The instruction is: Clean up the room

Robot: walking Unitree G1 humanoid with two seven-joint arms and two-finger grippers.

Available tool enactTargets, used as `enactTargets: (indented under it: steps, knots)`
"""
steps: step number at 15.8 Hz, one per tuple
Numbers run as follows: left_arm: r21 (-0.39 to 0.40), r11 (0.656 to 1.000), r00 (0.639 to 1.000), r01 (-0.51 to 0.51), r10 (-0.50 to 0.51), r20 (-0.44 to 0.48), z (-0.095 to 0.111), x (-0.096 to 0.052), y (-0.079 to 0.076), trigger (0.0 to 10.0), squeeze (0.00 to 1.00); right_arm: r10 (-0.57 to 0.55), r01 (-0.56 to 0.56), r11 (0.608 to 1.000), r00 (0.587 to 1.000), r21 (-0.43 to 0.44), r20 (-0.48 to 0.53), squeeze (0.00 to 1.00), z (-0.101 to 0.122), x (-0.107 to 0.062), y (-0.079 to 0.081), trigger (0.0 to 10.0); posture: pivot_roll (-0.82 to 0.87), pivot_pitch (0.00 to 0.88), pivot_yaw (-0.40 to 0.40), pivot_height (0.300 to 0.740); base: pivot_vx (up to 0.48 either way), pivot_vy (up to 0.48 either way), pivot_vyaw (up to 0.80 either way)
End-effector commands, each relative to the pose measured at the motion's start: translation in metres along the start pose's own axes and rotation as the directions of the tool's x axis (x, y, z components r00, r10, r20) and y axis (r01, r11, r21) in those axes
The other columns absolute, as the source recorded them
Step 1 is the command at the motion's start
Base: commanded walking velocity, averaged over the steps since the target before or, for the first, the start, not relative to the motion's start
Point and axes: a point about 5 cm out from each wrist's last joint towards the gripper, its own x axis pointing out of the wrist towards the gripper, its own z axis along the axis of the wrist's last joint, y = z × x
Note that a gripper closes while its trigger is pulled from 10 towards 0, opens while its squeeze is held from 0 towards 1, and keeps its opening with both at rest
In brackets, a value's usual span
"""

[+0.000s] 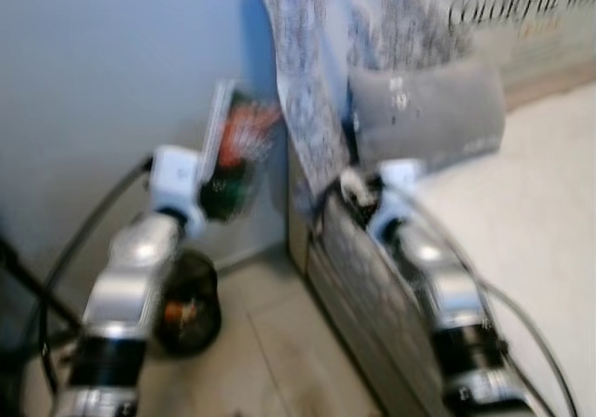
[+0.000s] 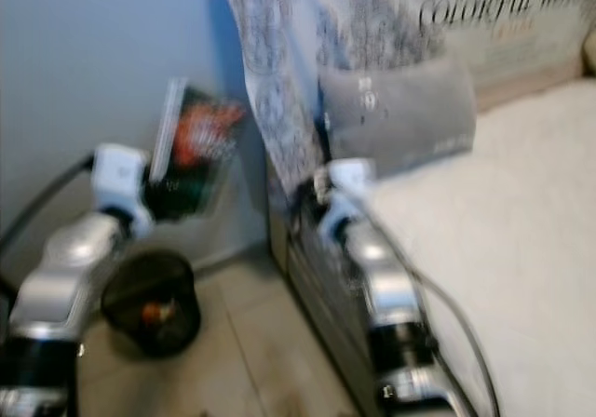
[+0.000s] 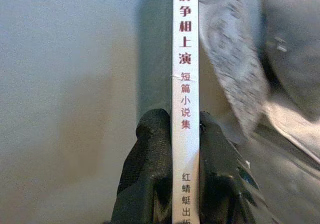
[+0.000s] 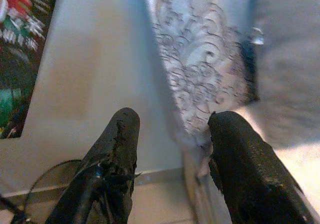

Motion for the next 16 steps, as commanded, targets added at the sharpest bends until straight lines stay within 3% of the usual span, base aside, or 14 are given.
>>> enactTargets:
  steps: [1,7,13,16]
  knots:
    - [0.01,0.999,0.997,0.034,-0.034,0.063,0.016,0.004,-0.009,10.0,0.0,-0.045,0.045,0.999,0.999,-0.012,0.006,0.0,0.003,-0.002,-0.015,10.0,0.01,0.0,0.051,0.74,0.292,0.0,0.0]
    - [0.01,0.999,0.997,0.037,-0.037,0.064,0.016,0.004,-0.009,10.0,0.0,-0.049,0.049,0.999,0.999,-0.005,0.003,0.0,0.003,-0.002,-0.015,10.0,0.01,0.0,0.051,0.74,0.291,0.0,0.0]
    - [0.014,0.999,0.997,0.034,-0.034,0.068,0.017,0.005,-0.009,10.0,0.0,-0.05,0.05,0.999,0.999,0.008,0.004,0.0,0.004,-0.002,-0.016,10.0,0.01,0.0,0.051,0.74,0.289,0.0,-0.78]
    - [0.076,0.995,0.991,0.059,-0.068,0.119,0.033,0.005,-0.006,10.0,0.0,-0.042,0.04,0.998,0.998,0.04,0.053,0.0,0.01,-0.002,-0.016,10.0,0.01,0.0,0.052,0.74,0.28,0.0,-0.78]
